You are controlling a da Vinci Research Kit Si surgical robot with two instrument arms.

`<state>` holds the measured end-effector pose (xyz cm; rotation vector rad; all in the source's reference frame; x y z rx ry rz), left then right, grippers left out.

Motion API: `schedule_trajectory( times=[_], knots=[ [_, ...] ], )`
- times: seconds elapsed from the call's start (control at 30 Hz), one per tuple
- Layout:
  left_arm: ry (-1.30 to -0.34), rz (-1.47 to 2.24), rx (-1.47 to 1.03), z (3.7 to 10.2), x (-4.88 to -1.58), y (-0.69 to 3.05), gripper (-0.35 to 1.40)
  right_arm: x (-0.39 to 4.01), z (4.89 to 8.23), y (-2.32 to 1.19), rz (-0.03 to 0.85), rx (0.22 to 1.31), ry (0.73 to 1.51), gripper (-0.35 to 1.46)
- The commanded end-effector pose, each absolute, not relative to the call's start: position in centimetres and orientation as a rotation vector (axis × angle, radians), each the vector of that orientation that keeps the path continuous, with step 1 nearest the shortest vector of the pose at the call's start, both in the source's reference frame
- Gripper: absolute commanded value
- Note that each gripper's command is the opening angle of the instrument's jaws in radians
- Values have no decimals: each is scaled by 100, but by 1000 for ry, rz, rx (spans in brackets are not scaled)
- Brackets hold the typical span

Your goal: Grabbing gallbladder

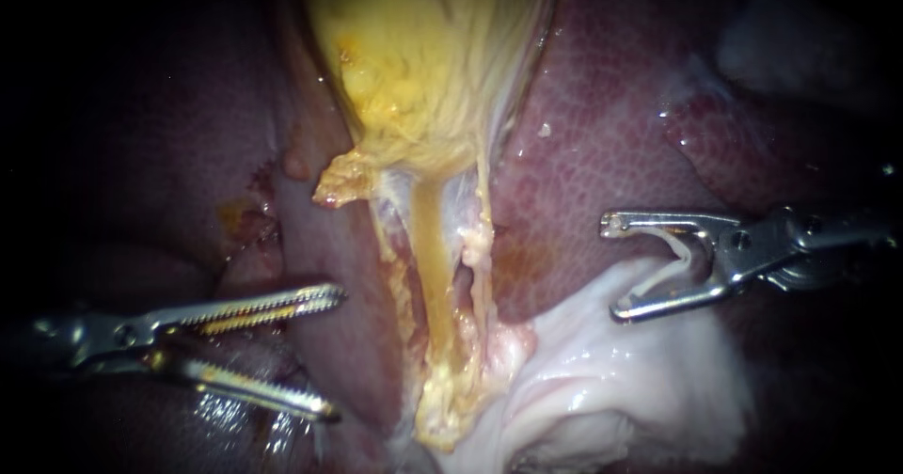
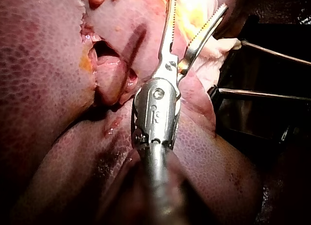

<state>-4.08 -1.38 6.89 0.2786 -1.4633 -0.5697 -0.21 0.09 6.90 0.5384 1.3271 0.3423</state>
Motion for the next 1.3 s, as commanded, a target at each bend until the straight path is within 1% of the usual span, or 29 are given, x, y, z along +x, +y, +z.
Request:
schedule_trajectory(
  times=[0.03, 0.13, 0.3, 0.47, 0.6, 0.8, 0.97, 1.13, 1.17, 1.23, 1.3],
  knots=[
    [-1464, -571, 280, 687, -406, -136, 57, -21, 690, 9, 342, 539, 1327, 60],
    [-1461, -581, 282, 679, -390, -127, 57, -22, 690, 9, 342, 539, 1327, 60],
    [-1446, -631, 277, 671, -365, -91, 57, -23, 692, 10, 342, 539, 1326, 60],
    [-1443, -649, 262, 673, -357, -63, 54, -23, 692, 10, 342, 539, 1326, 60],
    [-1440, -660, 260, 680, -361, -47, 51, -21, 692, 10, 343, 538, 1326, 60],
    [-1436, -663, 246, 699, -377, -24, 51, -21, 692, 10, 343, 538, 1326, 60],
    [-1434, -664, 236, 712, -389, -13, 51, -22, 692, 10, 342, 538, 1326, 60],
    [-1431, -670, 228, 719, -399, -9, 49, -22, 691, 10, 342, 539, 1326, 60],
    [-1432, -668, 229, 720, -400, -9, 42, -22, 691, 10, 342, 539, 1326, 60],
    [-1433, -666, 230, 721, -401, -10, 20, -22, 691, 10, 342, 539, 1326, 60],
    [-1433, -666, 230, 721, -401, -10, -17, -22, 691, 10, 343, 539, 1326, 60]
  ],
)
